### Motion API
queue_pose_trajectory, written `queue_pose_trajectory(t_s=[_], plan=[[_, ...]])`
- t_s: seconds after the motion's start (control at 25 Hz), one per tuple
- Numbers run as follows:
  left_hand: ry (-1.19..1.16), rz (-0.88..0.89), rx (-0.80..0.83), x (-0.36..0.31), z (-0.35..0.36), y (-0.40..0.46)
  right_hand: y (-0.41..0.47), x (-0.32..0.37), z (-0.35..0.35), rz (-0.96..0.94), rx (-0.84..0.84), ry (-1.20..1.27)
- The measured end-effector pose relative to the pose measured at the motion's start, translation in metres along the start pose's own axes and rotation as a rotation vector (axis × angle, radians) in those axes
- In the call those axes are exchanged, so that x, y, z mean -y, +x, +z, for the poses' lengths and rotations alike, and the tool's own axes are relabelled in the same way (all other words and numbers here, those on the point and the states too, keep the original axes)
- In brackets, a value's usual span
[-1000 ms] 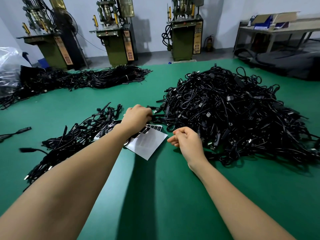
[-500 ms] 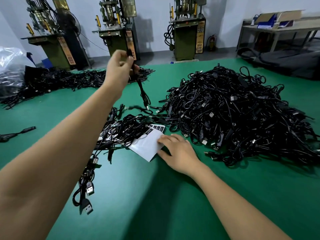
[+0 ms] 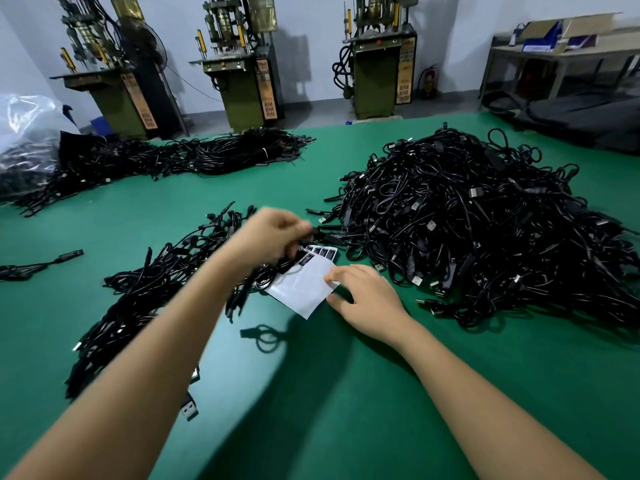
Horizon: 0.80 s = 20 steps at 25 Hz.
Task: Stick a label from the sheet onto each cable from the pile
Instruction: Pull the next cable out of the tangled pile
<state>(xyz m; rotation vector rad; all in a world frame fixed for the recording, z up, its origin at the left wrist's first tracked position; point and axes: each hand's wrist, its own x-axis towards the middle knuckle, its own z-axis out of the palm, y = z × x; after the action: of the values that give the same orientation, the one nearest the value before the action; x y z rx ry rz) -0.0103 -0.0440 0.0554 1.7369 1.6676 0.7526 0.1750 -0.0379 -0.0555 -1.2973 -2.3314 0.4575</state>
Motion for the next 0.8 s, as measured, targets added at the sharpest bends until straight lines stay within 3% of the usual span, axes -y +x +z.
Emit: queue_pose_trajectory(t_s=[0.12, 0.32, 0.48, 0.68, 0.8], plan=[[-0.039, 0.001, 0.018, 0.030, 0.043, -0.007, -0.001, -0.002, 0.001, 0.015, -0.050, 0.038], [0.066, 0.000, -0.289, 0.057, 0.076, -0.015, 0.002, -0.001, 0.001, 0.027, -0.079, 0.068], [0.497, 0.131, -0.516, 0.067, 0.090, -0.033, 0.001, -0.004, 0.002, 0.039, -0.096, 0.096], [0.512, 0.083, -0.525, 0.069, 0.088, -0.031, 0.002, -0.004, 0.003, 0.053, -0.080, 0.086], [0.503, 0.098, -0.509, 0.068, 0.091, -0.031, 0.005, -0.002, 0.001, 0.207, -0.173, 0.255]])
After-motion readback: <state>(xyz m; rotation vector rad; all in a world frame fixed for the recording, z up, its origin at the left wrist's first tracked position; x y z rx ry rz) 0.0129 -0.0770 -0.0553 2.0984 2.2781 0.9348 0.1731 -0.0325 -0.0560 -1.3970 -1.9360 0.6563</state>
